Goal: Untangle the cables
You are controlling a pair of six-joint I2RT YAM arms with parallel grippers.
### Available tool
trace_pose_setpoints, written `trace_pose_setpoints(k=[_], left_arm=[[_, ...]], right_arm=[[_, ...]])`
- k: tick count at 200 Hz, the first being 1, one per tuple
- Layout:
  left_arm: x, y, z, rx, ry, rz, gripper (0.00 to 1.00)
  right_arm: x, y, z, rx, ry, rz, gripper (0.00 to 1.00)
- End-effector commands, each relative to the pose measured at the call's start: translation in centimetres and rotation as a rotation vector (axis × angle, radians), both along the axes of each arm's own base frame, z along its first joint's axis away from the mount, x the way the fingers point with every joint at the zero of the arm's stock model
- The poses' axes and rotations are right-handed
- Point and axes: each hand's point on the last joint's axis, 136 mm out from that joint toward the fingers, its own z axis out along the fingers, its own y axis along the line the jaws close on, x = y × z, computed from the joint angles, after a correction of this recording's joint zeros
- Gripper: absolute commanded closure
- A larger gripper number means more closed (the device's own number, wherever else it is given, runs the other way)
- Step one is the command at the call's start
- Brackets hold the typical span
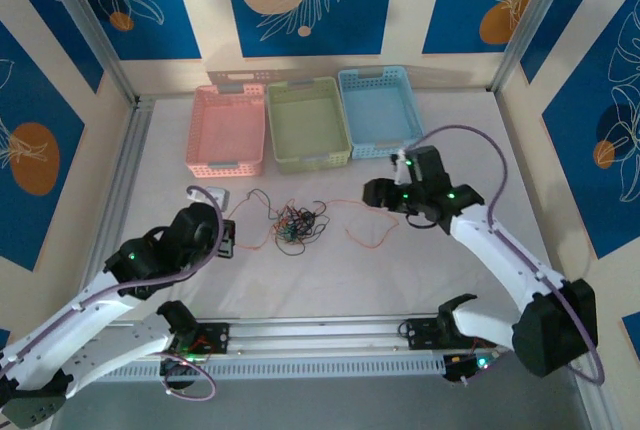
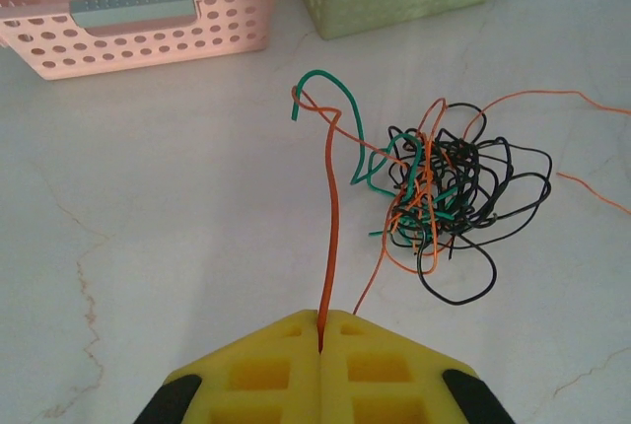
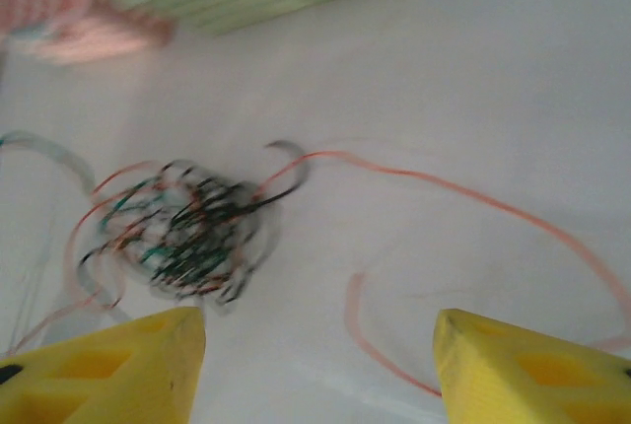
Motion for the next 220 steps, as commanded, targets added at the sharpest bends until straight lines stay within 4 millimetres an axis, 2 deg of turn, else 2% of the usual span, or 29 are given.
trace_pose_setpoints(k=[1, 28, 45, 76, 90, 135, 175, 198, 220], left_arm=[[-0.3, 0.0, 0.4, -0.027, 0.005, 0.000, 1.00], [-0.5, -0.1, 0.2, -0.043, 0.020, 0.001, 1.00], [-0.6, 0.3, 0.0, -0.044, 0.022, 0.022, 1.00], [-0.8, 0.7, -0.3, -0.051, 0.030, 0.041, 1.00], [-0.9, 0.8, -0.3, -0.055, 0.033, 0.046, 1.00], [-0.9, 0.9, -0.5, -0.051, 0.032, 0.049, 1.00], [-0.9, 0.8, -0.7, -0.047, 0.037, 0.045, 1.00], [-0.9, 0.9, -0.7, -0.047, 0.034, 0.046, 1.00], [-0.9, 0.9, -0.6, -0.045, 0.030, 0.048, 1.00]], right_arm=[[-1.0, 7.6, 2.0, 0.045, -0.057, 0.287, 0.38], [-1.4, 14.4, 1.9, 0.003, -0.075, 0.475, 0.39], [-0.6, 17.7, 1.1, -0.004, -0.068, 0.537, 0.40], [1.8, 20.8, -0.7, -0.043, -0.065, 0.554, 0.40], [2.3, 22.0, -1.2, -0.034, -0.057, 0.581, 0.40], [3.5, 24.2, -4.4, -0.050, -0.014, 0.634, 0.40], [3.7, 25.3, -5.6, -0.034, 0.019, 0.651, 0.47], [3.6, 25.8, -5.6, -0.011, 0.021, 0.661, 0.56], [3.5, 25.9, -5.8, -0.016, 0.020, 0.666, 0.73]])
